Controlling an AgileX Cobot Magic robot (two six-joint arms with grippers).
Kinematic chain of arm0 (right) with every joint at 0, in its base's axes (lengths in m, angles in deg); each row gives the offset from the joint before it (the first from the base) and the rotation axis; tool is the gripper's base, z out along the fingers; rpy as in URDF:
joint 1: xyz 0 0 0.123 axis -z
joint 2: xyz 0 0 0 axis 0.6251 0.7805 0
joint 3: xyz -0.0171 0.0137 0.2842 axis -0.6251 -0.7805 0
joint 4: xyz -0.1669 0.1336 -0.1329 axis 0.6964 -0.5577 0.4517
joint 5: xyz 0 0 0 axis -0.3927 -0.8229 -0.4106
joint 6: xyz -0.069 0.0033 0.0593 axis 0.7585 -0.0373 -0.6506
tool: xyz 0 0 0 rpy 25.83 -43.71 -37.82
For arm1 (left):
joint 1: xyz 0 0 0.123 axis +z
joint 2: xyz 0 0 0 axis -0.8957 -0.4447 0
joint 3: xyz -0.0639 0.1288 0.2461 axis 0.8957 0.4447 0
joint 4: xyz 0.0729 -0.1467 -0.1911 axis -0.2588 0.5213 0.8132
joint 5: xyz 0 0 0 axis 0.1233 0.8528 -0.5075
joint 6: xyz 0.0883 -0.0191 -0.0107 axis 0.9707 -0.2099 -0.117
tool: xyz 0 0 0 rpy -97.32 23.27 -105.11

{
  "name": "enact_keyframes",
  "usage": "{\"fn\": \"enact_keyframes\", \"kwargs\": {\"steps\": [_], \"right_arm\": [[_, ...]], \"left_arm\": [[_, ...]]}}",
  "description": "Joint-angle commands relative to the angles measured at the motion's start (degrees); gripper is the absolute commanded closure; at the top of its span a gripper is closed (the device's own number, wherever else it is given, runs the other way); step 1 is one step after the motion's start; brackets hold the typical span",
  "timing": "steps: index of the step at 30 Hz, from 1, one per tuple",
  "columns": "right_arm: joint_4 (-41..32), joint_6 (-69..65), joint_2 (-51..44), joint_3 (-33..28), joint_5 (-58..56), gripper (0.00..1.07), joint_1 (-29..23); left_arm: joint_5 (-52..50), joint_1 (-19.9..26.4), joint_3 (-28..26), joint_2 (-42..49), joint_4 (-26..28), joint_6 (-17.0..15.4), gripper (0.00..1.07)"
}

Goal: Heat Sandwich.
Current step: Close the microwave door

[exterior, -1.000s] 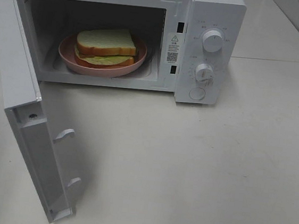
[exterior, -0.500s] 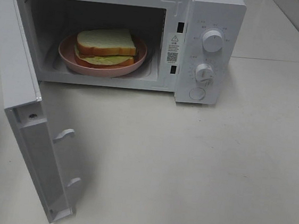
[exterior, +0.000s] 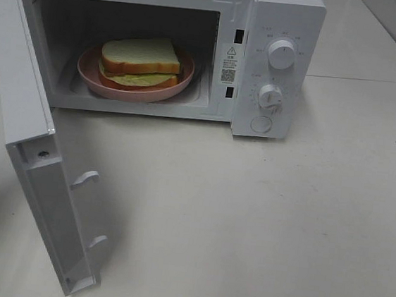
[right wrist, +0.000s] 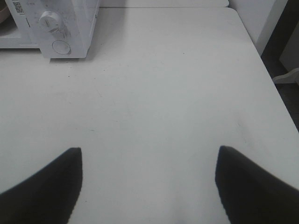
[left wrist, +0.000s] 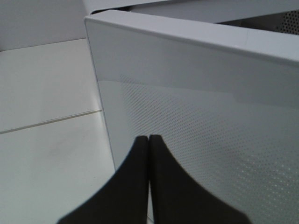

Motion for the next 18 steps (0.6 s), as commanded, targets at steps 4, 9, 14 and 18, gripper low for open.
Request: {"fn": "enact_keyframes", "kwargs": {"steps": [4,9,14,18], "right_arm": [[-0.23,0.17,-1.49,-0.06,0.46,0.32,0.40],[-0.23,0.17,-1.49,-0.06,0.46,0.32,0.40],[-0.23,0.17,-1.49,-0.06,0.46,0.32,0.40],[-0.23,0.17,-1.49,-0.06,0.46,0.32,0.40]], "left_arm": [[-0.92,-3.04,-1.38,-0.80,1.26,-0.06,1.07],[3.15,-9.00,-2.46,-0.80,7.85,4.07,1.07],[2.86,-13.69,-2.86,-2.69,13.64,6.42,1.07],[1.66,-17.02,-3.55,-5.39,15.24,6.47,1.07]]}}
